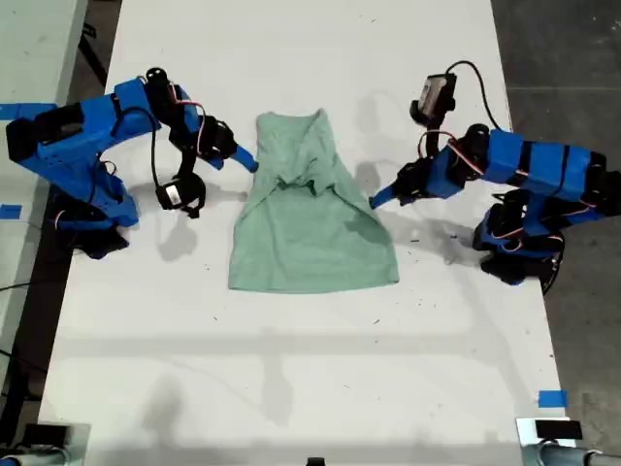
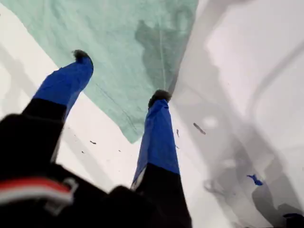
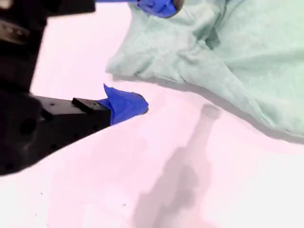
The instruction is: Fold tshirt
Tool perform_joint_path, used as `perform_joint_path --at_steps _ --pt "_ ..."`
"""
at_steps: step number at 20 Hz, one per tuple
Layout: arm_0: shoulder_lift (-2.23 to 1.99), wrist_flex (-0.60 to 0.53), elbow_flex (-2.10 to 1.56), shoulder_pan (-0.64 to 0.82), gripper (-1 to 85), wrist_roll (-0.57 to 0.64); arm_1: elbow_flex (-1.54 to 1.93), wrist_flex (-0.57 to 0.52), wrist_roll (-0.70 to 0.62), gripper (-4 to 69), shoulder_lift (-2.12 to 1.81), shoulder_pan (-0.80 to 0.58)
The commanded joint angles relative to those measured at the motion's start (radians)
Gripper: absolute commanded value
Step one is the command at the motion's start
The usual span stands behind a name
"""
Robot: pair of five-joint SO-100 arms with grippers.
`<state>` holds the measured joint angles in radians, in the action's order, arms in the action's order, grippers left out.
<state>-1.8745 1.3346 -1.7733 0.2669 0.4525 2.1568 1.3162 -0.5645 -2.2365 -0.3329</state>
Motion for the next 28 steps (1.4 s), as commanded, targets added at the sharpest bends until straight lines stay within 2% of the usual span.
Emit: perform_joint_path --at_steps 1,3,6,9,16,17,19,23,28 --pt "-0.1 -0.078 -0.152 -0.126 23.9 -0.115 0.092 -0.1 -0.002 24.7 -0.04 0.072" --pt "-0.066 -0.121 -0.195 -0.19 23.1 -0.155 0.181 -0.161 0.015 24.4 -0.04 0.103" --pt "0.0 -0.149 -0.178 -0.242 22.6 -0.192 0.224 -0.189 0.029 24.2 -0.031 0.126" --pt "0.069 -0.149 -0.121 -0.256 22.5 -0.189 0.221 -0.207 0.023 23.9 0.018 0.127" --pt "0.135 -0.146 -0.055 -0.268 21.8 -0.184 0.239 -0.33 0.025 23.1 0.225 0.146" --pt "0.135 -0.141 -0.055 -0.268 21.8 -0.184 0.247 -0.351 0.025 21.3 0.255 0.146" --pt "0.132 -0.138 -0.055 -0.268 21.6 -0.184 0.253 -0.388 0.025 13.0 0.328 0.146" --pt "0.132 -0.137 -0.054 -0.265 21.6 -0.183 0.196 -0.377 0.012 -1.1 0.419 0.14" --pt "0.124 -0.124 -0.055 -0.264 21.1 -0.183 0.156 -0.334 0.02 -1.0 0.451 0.147"
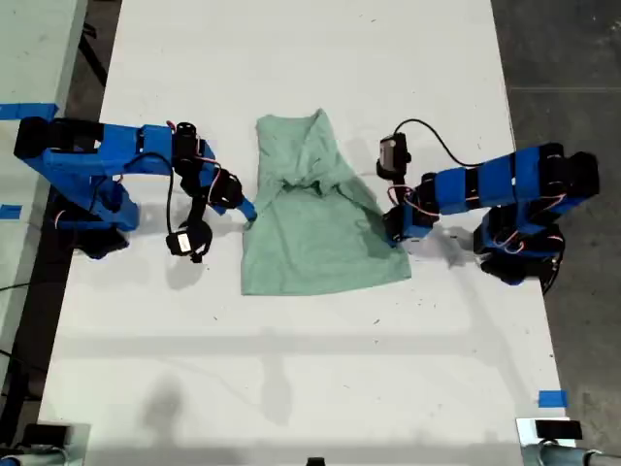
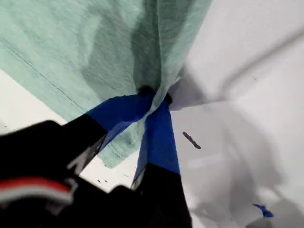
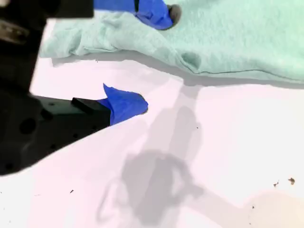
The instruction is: Fold tshirt
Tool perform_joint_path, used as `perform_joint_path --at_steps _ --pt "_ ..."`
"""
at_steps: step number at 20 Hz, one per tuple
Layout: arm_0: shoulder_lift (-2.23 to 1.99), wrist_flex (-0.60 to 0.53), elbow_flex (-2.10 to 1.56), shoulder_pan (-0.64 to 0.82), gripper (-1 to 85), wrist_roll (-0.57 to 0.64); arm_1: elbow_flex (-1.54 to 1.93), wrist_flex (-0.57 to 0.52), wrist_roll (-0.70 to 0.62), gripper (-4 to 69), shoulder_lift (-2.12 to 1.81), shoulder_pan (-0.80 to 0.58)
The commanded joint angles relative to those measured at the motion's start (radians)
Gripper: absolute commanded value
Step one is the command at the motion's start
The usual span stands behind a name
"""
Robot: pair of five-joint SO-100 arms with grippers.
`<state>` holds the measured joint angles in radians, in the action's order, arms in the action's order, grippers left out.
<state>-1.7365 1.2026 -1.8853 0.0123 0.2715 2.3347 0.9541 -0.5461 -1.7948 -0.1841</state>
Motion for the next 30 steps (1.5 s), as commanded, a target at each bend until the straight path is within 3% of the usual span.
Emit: perform_joint_path --at_steps 1,6,9,13,20,21,23,24,27,30 --pt "-0.014 0.009 0.057 -0.009 21.1 -0.002 -0.044 0.066 0.003 -1.0 0.008 0.005" --pt "-0.009 0.003 0.055 -0.009 21.1 -0.003 -0.345 0.321 0.035 -1.0 0.006 0.061" --pt "-0.015 0.011 0.055 -0.012 21.1 -0.006 -0.515 0.39 0.066 -1.0 0.008 0.071" --pt "-0.015 0.008 0.058 -0.015 20.8 -0.009 -0.661 0.318 0.126 -1.0 0.103 0.091" --pt "-0.006 0.017 0.08 -0.02 20.7 -0.009 -0.816 0.012 0.233 -1.2 0.431 0.106" --pt "-0.006 0.018 0.081 -0.02 20.7 -0.009 -0.813 -0.028 0.247 -0.4 0.465 0.104" --pt "-0.006 0.021 0.089 -0.023 20.7 -0.009 -0.808 -0.087 0.256 7.7 0.535 0.106" --pt "-0.006 0.025 0.091 -0.025 20.7 -0.009 -0.824 -0.098 0.256 13.7 0.58 0.109" --pt "-0.005 0.026 0.094 -0.029 20.7 -0.009 -0.894 -0.064 0.262 18.5 0.666 0.124" --pt "0.008 0.037 0.115 -0.037 20.6 -0.011 -0.986 0.074 0.261 22.7 0.646 0.144"
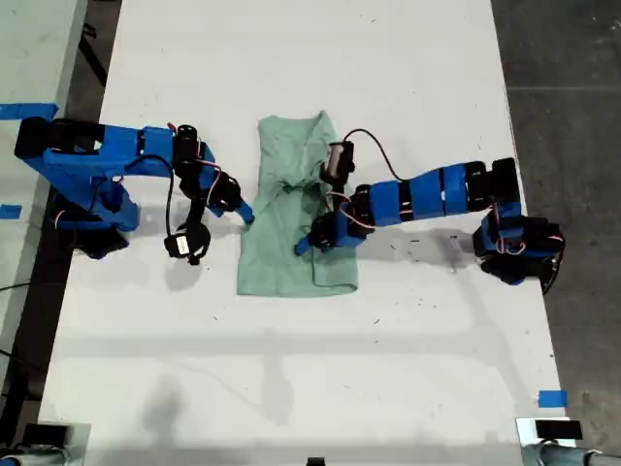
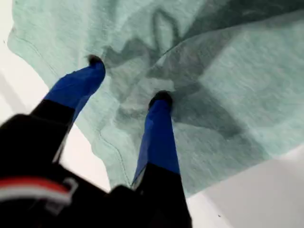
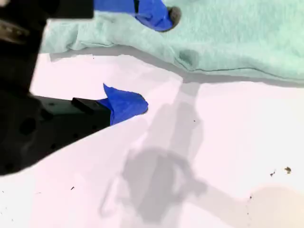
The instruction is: Fold tshirt
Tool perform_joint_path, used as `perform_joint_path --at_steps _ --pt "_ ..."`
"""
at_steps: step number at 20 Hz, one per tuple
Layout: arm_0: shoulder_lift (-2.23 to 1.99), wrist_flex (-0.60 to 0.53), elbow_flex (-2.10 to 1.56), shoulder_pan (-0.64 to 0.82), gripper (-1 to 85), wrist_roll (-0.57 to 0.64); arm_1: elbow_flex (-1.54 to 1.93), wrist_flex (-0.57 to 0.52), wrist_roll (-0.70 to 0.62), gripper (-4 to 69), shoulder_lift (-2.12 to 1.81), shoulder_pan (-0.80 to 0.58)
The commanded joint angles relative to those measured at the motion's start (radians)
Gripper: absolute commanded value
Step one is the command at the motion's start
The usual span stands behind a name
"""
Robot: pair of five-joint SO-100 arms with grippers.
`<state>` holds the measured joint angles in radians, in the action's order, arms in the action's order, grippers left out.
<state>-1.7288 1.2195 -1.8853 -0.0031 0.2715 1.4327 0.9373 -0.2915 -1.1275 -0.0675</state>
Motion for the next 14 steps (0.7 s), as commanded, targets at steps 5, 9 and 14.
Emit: perform_joint_path --at_steps 5,9,14 --pt "0.04 0.075 0.204 -0.049 20.6 -0.021 -0.357 0.407 -0.014 22.5 -0.133 0.086" --pt "0.055 0.084 0.253 -0.064 20.4 -0.031 -0.328 0.522 -0.023 22.7 -0.322 0.077" --pt "0.14 0.089 0.319 -0.08 20.7 -0.048 -0.147 0.526 -0.018 23.4 -0.459 0.031"
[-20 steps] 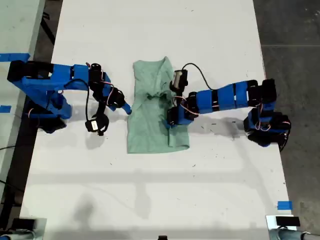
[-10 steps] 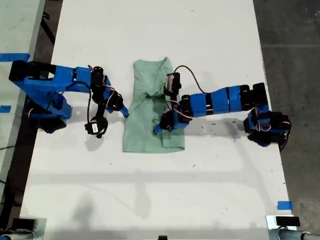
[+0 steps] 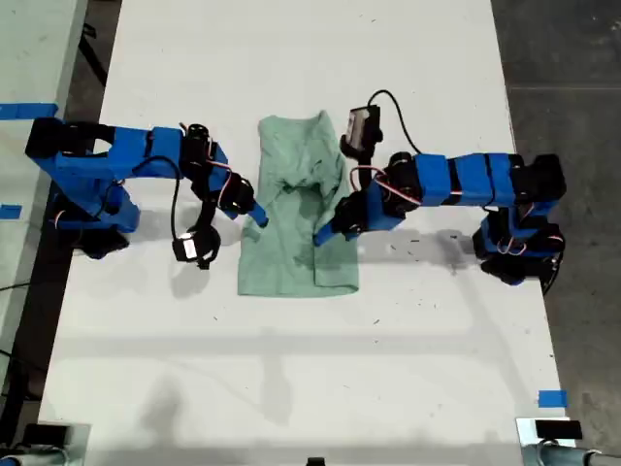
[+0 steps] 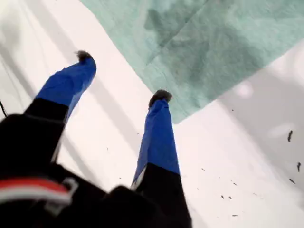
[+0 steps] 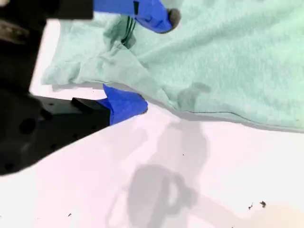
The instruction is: Fold tshirt
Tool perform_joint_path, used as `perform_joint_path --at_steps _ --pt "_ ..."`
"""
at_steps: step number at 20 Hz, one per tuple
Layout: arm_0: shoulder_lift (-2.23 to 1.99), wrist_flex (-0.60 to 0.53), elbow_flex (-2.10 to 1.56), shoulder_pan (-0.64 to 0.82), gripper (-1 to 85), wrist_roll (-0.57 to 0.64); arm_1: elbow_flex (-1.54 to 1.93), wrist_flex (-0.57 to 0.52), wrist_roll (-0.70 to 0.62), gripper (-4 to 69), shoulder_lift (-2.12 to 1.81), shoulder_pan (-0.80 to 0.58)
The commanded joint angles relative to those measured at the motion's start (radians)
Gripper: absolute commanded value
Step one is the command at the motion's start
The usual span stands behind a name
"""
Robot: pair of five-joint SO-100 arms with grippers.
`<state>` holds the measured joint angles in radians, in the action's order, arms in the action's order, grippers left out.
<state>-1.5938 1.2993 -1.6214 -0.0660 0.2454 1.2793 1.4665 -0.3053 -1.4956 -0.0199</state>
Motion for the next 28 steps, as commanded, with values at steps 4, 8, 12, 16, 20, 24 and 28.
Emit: perform_joint_path --at_steps 4,8,12,16,20,24,28 --pt "0.061 -0.051 -0.018 -0.017 21.1 -0.063 0.02 -0.012 -0.011 23.5 -0.091 -0.018" --pt "0.091 -0.276 -0.225 -0.015 20.6 -0.103 0.044 -0.012 -0.006 23.7 -0.101 -0.011" --pt "0.19 -0.364 -0.267 -0.037 18.0 -0.17 0.08 -0.012 -0.002 23.8 -0.115 -0.005" --pt "0.164 -0.33 -0.267 -0.035 0.1 -0.21 0.103 -0.029 0.006 23.8 -0.117 0.0" --pt "0.086 -0.224 -0.258 -0.025 0.1 -0.238 0.124 -0.054 0.009 23.7 -0.12 0.002" --pt "0.032 0.081 -0.123 0.017 0.1 -0.235 0.149 -0.071 0.02 23.5 -0.123 0.005" --pt "-0.06 0.167 -0.041 0.077 0.0 -0.187 0.167 -0.087 0.023 23.5 -0.127 0.008"
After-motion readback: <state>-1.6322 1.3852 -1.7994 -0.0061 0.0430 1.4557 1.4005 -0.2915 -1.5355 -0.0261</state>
